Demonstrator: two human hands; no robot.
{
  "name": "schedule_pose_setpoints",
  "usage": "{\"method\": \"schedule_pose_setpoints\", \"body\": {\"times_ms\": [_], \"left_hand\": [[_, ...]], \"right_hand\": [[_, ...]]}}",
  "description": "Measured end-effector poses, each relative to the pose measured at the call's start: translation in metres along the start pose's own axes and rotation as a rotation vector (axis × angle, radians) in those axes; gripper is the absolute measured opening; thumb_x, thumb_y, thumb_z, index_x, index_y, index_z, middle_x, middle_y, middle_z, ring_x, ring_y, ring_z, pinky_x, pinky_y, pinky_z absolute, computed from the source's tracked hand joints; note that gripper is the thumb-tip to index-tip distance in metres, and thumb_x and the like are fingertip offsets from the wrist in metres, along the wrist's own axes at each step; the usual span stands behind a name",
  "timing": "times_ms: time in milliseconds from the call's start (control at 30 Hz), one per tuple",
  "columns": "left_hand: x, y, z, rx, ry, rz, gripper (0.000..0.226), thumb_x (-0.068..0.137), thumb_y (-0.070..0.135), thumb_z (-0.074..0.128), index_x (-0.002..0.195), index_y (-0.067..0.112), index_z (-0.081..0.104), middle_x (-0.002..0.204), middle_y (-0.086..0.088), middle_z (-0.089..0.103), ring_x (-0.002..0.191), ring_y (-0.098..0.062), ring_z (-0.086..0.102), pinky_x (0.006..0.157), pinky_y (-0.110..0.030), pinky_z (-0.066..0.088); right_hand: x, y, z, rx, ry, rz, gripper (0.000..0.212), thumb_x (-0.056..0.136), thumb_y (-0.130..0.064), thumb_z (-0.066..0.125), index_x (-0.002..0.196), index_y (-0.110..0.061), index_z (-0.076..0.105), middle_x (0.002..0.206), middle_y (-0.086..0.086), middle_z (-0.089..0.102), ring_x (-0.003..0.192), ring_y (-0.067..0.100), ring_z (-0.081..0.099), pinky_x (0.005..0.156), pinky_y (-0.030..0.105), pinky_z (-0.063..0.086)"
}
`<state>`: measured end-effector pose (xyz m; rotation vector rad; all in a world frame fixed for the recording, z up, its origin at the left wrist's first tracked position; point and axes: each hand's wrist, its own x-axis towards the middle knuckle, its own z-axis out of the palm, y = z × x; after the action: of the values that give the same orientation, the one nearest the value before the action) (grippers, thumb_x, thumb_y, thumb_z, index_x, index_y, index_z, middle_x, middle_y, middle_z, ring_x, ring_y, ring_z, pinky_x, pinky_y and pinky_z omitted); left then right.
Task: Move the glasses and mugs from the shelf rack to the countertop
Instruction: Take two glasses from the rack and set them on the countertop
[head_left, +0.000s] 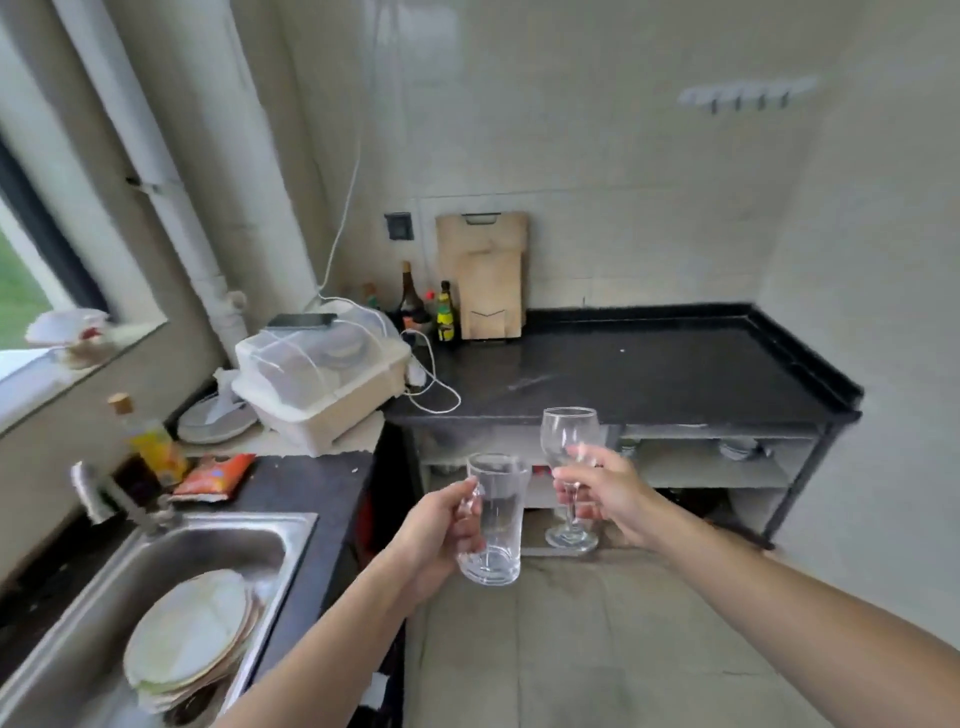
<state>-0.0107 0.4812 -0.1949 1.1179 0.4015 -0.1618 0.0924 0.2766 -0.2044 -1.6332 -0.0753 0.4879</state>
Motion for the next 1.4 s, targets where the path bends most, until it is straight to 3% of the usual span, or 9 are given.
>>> {"method": "schedule_pose_setpoints", "body": {"times_ms": [133,267,433,533,767,900,1133,1400], "left_hand": [[0.07,0.019,0.05,0.042,-0.077,-0.073,0.023,0.095,0.016,0.049,0.073,0.01,0.05,0.055,0.001,0.038,0.04,-0.009,0.026,0.043,-0.023,0.023],[0.137,0.018,0.101,0.101,-0.168,-0.182,0.029,0.094,0.018,0.05,0.065,0.011,0.049,0.048,0.002,0.032,0.039,-0.011,0.026,0.048,-0.026,0.024],[0.224,0.001,0.167,0.164,-0.267,-0.238,0.033,0.094,0.019,0.051,0.062,0.012,0.048,0.047,0.003,0.031,0.04,-0.011,0.027,0.047,-0.026,0.023],[0.279,-0.008,0.209,0.21,-0.312,-0.241,0.032,0.094,0.021,0.05,0.064,0.011,0.048,0.049,0.003,0.03,0.04,-0.011,0.026,0.048,-0.027,0.023],[0.39,0.002,0.302,0.296,-0.306,-0.221,0.033,0.095,0.02,0.049,0.064,0.01,0.051,0.056,0.0,0.025,0.046,-0.013,0.024,0.052,-0.028,0.024],[0.443,0.014,0.338,0.283,-0.26,-0.224,0.039,0.096,0.021,0.048,0.058,0.012,0.05,0.05,0.0,0.028,0.047,-0.015,0.024,0.056,-0.031,0.026],[0.562,0.024,0.377,0.311,-0.25,-0.271,0.039,0.095,0.025,0.051,0.06,0.01,0.051,0.05,-0.001,0.028,0.047,-0.015,0.026,0.055,-0.03,0.03],[0.716,0.045,0.429,0.475,-0.233,-0.2,0.04,0.093,0.028,0.057,0.056,0.015,0.049,0.049,0.004,0.033,0.043,-0.01,0.028,0.046,-0.025,0.03]], "right_hand": [[0.027,-0.005,-0.06,0.027,0.162,0.032,0.056,0.06,-0.031,0.082,0.11,-0.024,0.057,0.077,0.004,0.076,0.072,0.018,0.072,0.055,0.028,0.049],[0.047,0.001,-0.125,0.06,0.308,0.052,0.052,0.068,-0.025,0.08,0.114,-0.022,0.057,0.079,0.004,0.077,0.072,0.017,0.073,0.058,0.027,0.051],[0.081,0.015,-0.213,0.083,0.416,0.09,0.056,0.076,-0.022,0.078,0.124,-0.023,0.048,0.097,0.016,0.074,0.078,0.019,0.073,0.064,0.03,0.054],[0.115,0.023,-0.271,0.104,0.459,0.101,0.056,0.074,-0.024,0.079,0.121,-0.022,0.051,0.091,0.015,0.074,0.08,0.022,0.073,0.065,0.032,0.052],[0.208,0.013,-0.392,0.119,0.492,0.146,0.066,0.07,-0.024,0.076,0.129,-0.015,0.046,0.069,0.006,0.069,0.06,0.015,0.061,0.056,0.028,0.045],[0.258,0.001,-0.438,0.098,0.499,0.153,0.067,0.069,-0.023,0.076,0.128,-0.012,0.048,0.068,0.006,0.069,0.066,0.019,0.059,0.056,0.031,0.043],[0.361,-0.007,-0.495,0.073,0.508,0.19,0.065,0.068,-0.032,0.081,0.126,-0.021,0.051,0.094,0.005,0.076,0.085,0.018,0.074,0.071,0.033,0.055],[0.497,-0.036,-0.557,0.032,0.51,0.199,0.062,0.071,-0.034,0.081,0.124,-0.022,0.051,0.099,0.008,0.074,0.078,0.013,0.071,0.068,0.026,0.052]]}}
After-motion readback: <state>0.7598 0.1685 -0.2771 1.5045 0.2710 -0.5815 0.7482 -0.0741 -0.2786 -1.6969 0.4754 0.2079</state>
